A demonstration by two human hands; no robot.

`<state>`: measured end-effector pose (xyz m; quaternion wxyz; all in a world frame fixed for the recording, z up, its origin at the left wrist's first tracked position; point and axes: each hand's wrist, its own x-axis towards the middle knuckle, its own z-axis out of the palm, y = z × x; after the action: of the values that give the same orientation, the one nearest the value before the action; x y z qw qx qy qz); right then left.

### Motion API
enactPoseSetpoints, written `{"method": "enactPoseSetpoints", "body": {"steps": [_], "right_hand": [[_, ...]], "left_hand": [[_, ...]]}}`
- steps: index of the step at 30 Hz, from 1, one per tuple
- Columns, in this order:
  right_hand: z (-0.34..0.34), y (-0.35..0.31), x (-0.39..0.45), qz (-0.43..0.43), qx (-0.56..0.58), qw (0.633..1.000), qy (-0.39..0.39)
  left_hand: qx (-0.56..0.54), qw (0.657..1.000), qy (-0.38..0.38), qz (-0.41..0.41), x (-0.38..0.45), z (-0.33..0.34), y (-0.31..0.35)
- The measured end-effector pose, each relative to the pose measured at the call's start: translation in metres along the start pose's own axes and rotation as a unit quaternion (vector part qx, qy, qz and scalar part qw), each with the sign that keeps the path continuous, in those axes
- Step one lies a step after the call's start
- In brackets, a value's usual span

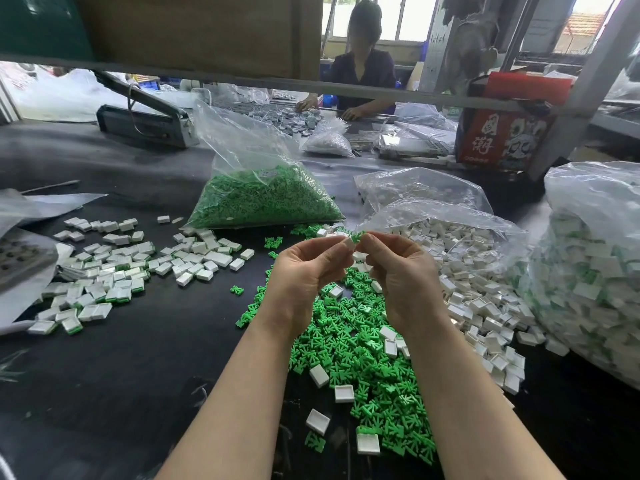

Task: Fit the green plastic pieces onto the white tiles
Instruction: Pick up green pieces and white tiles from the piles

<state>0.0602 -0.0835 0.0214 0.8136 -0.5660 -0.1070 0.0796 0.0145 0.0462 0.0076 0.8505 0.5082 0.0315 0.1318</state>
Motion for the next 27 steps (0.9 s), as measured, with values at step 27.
{"method": "enactPoseSetpoints", "body": {"steps": [27], "right_hand": [[-0.0059, -0.0055, 0.0009, -0.122, -0.213, 0.969, -0.025]], "left_hand": [[0.175, 0.977, -0.027, 0.115, 0.0008, -0.0048, -0.0044]]}}
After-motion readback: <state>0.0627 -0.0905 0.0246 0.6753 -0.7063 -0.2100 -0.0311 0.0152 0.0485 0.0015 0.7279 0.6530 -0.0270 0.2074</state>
